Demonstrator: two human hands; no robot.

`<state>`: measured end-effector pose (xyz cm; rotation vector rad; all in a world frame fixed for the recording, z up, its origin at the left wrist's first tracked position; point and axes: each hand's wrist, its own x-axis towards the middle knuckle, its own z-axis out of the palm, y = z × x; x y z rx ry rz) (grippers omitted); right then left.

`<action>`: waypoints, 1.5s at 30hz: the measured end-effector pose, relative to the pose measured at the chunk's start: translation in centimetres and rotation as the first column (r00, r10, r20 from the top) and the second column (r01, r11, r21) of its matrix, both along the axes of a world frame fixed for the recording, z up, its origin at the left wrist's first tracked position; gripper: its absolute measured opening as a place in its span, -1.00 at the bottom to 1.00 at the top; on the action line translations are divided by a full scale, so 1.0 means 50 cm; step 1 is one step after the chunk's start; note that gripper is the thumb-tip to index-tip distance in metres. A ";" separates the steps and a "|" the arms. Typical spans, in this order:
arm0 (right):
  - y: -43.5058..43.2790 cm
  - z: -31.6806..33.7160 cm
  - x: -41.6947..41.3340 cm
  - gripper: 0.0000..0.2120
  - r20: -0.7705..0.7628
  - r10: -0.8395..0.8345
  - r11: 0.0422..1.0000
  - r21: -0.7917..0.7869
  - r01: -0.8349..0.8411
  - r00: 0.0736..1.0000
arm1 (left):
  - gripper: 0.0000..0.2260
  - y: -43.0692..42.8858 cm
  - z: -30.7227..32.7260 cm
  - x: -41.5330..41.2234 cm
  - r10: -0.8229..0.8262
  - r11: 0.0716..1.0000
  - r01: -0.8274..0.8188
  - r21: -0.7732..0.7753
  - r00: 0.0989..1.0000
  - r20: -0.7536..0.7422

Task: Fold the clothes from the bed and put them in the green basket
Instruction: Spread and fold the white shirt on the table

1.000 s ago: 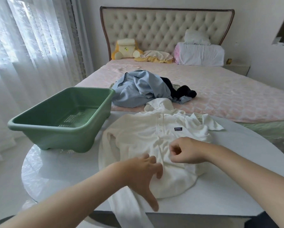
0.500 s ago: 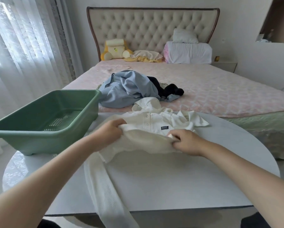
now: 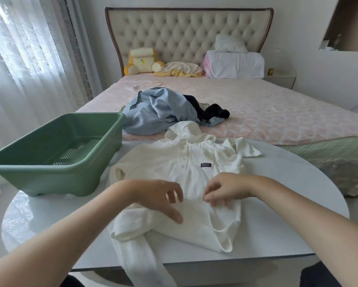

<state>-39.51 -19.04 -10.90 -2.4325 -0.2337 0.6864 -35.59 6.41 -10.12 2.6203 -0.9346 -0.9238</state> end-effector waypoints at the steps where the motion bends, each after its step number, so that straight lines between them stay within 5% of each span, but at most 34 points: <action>1: 0.010 -0.007 -0.006 -0.79 -0.008 0.034 0.999 -0.018 -0.034 0.999 | -0.38 -0.006 -0.012 -0.011 -0.054 0.997 0.052 0.057 0.998 0.025; 5: 0.042 -0.012 -0.026 -0.60 0.003 0.160 0.977 -0.145 -0.158 0.987 | -0.49 -0.023 -0.025 -0.024 -0.110 0.993 0.116 -0.024 0.981 0.158; 8: 0.050 -0.005 -0.036 -0.88 -0.019 0.223 0.966 -0.133 -0.224 0.975 | -0.49 -0.013 0.004 -0.021 -0.039 0.998 0.027 -0.059 0.977 -0.211; 10: 0.048 0.003 -0.043 -0.86 -0.199 0.228 0.967 -0.064 -0.245 0.953 | -0.51 -0.008 0.022 -0.036 -0.093 0.994 0.113 0.006 0.847 -0.524; 13: 0.042 0.006 -0.042 -0.79 -0.280 0.245 0.970 0.071 -0.235 0.928 | -0.72 -0.018 0.016 -0.039 -0.176 0.984 0.159 -0.085 0.737 -0.653; 16: 0.027 -0.018 0.000 -0.74 0.134 -0.052 0.994 0.101 0.038 0.990 | -0.90 -0.040 -0.005 0.001 -0.021 0.943 -0.060 -0.329 0.971 -0.237; 19: 0.000 -0.039 0.052 -0.69 0.526 -0.103 0.976 -0.109 0.187 0.844 | -0.87 -0.051 -0.038 0.059 0.197 0.884 -0.062 -0.464 0.949 0.248; 23: -0.029 -0.075 0.095 -0.39 0.456 0.009 0.897 -0.396 0.194 0.890 | -0.69 -0.070 -0.083 0.100 0.183 0.939 -0.027 -0.343 0.882 0.434; 26: -0.036 -0.091 0.104 -0.34 0.381 -0.006 0.933 -0.331 0.143 0.924 | -0.30 -0.076 -0.106 0.115 0.069 0.983 0.015 -0.185 0.894 0.442; 28: -0.038 -0.084 0.103 -0.43 0.422 0.068 0.926 -0.364 0.100 0.904 | -0.21 -0.074 -0.109 0.119 0.034 0.994 0.006 -0.109 0.931 0.362; 32: -0.040 -0.044 0.109 -0.78 0.403 -0.016 0.989 -0.130 0.075 0.915 | -0.53 -0.084 -0.063 0.134 -0.025 1.000 0.019 0.020 0.944 0.330; 35: -0.068 -0.033 0.140 -0.89 0.517 -0.198 0.979 0.056 0.197 0.833 | -0.71 -0.127 -0.028 0.162 0.029 0.999 -0.035 0.013 0.944 0.330; 39: -0.129 -0.051 0.194 -0.76 0.643 -0.399 0.913 0.211 0.349 0.654 | -0.78 -0.205 -0.042 0.217 0.218 0.955 -0.056 -0.291 0.799 0.561; 41: -0.161 -0.068 0.213 -0.69 0.605 -0.344 0.931 0.122 0.344 0.718 | -0.74 -0.238 -0.059 0.247 0.274 0.916 -0.002 -0.400 0.732 0.624; 45: -0.196 -0.102 0.222 -0.57 0.391 -0.234 0.962 -0.039 0.270 0.890 | -0.72 -0.298 -0.091 0.278 0.155 0.956 0.006 -0.293 0.837 0.524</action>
